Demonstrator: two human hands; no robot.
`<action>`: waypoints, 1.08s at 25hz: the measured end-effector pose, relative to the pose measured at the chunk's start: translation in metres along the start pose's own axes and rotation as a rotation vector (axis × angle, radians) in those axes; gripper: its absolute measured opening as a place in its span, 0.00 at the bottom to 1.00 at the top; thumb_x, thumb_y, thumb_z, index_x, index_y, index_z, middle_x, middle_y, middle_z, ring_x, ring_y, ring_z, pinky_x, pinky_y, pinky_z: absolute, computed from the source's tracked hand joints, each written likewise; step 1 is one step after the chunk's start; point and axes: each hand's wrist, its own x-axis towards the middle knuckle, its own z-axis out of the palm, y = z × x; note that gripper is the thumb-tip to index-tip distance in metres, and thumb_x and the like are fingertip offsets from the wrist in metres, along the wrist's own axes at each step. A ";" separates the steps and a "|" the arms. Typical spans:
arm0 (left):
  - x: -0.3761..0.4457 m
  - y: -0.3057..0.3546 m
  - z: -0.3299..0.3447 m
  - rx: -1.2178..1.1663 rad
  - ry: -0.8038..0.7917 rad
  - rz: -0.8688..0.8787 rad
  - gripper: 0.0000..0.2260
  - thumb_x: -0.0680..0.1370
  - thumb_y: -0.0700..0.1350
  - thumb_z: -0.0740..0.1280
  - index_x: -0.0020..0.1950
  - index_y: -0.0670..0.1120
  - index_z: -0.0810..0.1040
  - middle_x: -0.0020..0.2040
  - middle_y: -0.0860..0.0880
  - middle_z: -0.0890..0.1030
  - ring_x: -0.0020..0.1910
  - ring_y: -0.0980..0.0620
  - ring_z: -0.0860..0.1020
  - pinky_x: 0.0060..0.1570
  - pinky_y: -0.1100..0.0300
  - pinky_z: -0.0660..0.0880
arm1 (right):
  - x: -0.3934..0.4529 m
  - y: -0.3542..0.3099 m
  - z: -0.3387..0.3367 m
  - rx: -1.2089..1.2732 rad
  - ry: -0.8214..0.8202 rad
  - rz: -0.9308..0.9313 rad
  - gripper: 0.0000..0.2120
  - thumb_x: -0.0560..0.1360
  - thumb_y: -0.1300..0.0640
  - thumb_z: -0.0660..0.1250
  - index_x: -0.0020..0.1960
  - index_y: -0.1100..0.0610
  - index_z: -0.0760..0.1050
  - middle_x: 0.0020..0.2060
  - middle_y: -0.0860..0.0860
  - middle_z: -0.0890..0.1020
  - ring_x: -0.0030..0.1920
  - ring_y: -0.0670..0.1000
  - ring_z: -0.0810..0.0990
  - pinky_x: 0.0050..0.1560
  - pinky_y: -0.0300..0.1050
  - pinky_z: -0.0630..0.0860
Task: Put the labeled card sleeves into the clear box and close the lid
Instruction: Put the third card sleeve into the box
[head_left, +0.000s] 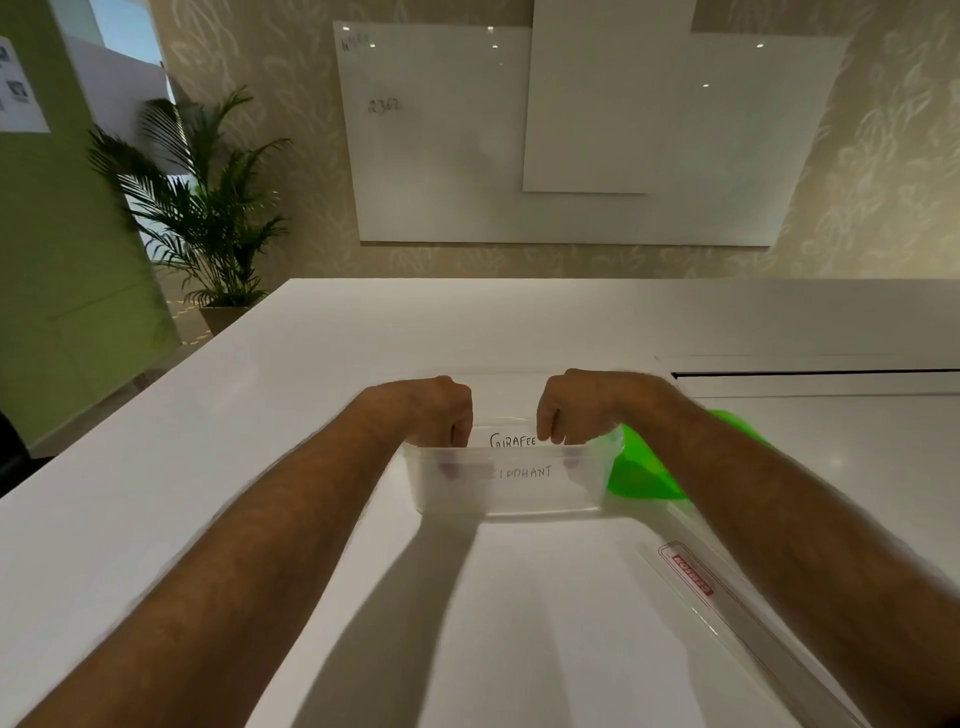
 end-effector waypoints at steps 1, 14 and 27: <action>-0.001 0.000 0.000 -0.014 0.018 0.001 0.10 0.67 0.52 0.78 0.46 0.54 0.86 0.45 0.54 0.84 0.41 0.53 0.81 0.40 0.61 0.79 | -0.002 0.001 -0.002 0.072 0.038 -0.011 0.17 0.68 0.62 0.71 0.55 0.51 0.83 0.50 0.51 0.86 0.49 0.51 0.84 0.53 0.45 0.81; -0.033 0.018 0.017 0.098 0.831 -0.123 0.42 0.75 0.72 0.44 0.81 0.46 0.43 0.82 0.45 0.46 0.80 0.44 0.45 0.77 0.39 0.47 | -0.035 -0.014 0.024 -0.214 0.916 0.056 0.42 0.76 0.30 0.43 0.80 0.54 0.40 0.80 0.56 0.42 0.79 0.57 0.39 0.77 0.62 0.41; -0.072 0.030 0.039 0.151 0.943 -0.183 0.45 0.74 0.75 0.43 0.81 0.46 0.43 0.82 0.44 0.45 0.80 0.42 0.44 0.75 0.35 0.45 | -0.082 -0.023 0.051 -0.327 1.067 0.131 0.44 0.75 0.27 0.47 0.80 0.55 0.44 0.79 0.59 0.46 0.79 0.60 0.43 0.74 0.69 0.47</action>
